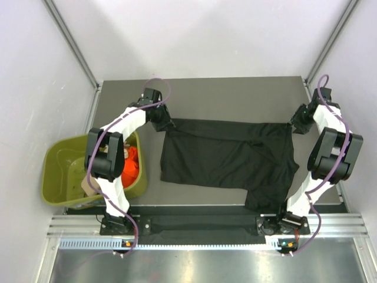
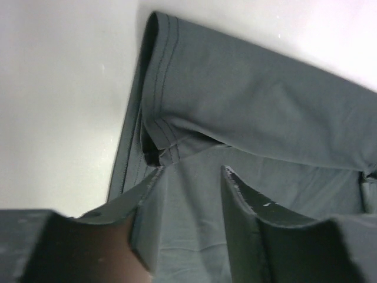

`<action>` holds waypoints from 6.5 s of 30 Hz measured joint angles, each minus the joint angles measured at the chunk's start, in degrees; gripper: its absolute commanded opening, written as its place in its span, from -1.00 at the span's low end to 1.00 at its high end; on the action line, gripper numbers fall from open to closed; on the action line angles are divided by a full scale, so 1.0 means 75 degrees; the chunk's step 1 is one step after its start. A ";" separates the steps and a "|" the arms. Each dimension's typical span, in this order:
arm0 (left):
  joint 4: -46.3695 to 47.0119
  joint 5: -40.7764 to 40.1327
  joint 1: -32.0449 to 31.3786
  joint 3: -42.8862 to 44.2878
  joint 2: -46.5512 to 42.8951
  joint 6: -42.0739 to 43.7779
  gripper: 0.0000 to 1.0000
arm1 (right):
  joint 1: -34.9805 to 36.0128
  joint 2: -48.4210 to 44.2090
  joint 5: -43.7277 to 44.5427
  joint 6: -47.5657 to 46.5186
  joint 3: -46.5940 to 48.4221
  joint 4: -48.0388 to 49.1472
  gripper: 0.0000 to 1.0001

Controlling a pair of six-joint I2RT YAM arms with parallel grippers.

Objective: Fold and stack the t-shirts
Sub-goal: Fold the tshirt

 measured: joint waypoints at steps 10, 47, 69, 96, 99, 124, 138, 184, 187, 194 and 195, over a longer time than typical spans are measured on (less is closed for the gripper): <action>-0.0012 0.0184 -0.0061 -0.0385 0.0000 0.0216 -0.29 | -0.0108 0.1221 -0.0329 -0.0198 0.0860 0.0501 -0.42; -0.0376 0.0507 -0.0283 -0.0323 -0.0032 0.0289 -0.10 | -0.0114 0.2296 -0.0245 -0.0169 0.1716 0.0271 -0.93; -0.0592 0.0353 -0.0283 -0.0239 -0.0085 0.0350 0.02 | -0.0175 0.1853 0.1151 -0.0595 0.1781 -0.0580 0.10; -0.0866 0.0315 -0.0283 0.0723 -0.0079 0.0498 -0.23 | 0.2981 0.0090 -0.0149 -0.0597 -0.0799 -0.0606 -0.02; -0.0871 0.0318 -0.0283 0.0723 -0.0079 0.0495 -0.23 | 0.2981 0.0184 0.0143 -0.0597 -0.0737 -0.0606 -0.06; -0.0941 0.0376 -0.0283 0.0565 -0.0079 0.0527 -0.24 | 0.2981 0.0627 0.1061 -0.0670 -0.0251 -0.0816 -0.90; -0.0985 0.0382 -0.0283 0.0571 -0.0076 0.0548 0.05 | 0.3625 -0.0918 -0.0361 0.0411 -0.2075 -0.1239 -0.09; -0.1370 -0.0708 -0.1072 0.0373 -0.0015 0.1521 -0.35 | -0.0233 0.0306 -0.0111 0.0111 -0.0382 -0.0495 -0.25; -0.1370 -0.0685 -0.1099 0.0379 -0.0012 0.1521 -0.34 | -0.0230 -0.0525 -0.0137 0.0102 -0.1233 -0.0752 -0.10; -0.1387 -0.0618 -0.1102 0.0863 0.0201 0.1518 -0.33 | -0.0201 -0.1649 -0.0003 0.0032 -0.2591 -0.1116 0.03; -0.1387 -0.0609 -0.1102 0.0895 0.0213 0.1518 -0.33 | -0.0189 -0.1687 -0.0020 0.0006 -0.2675 -0.1110 -0.10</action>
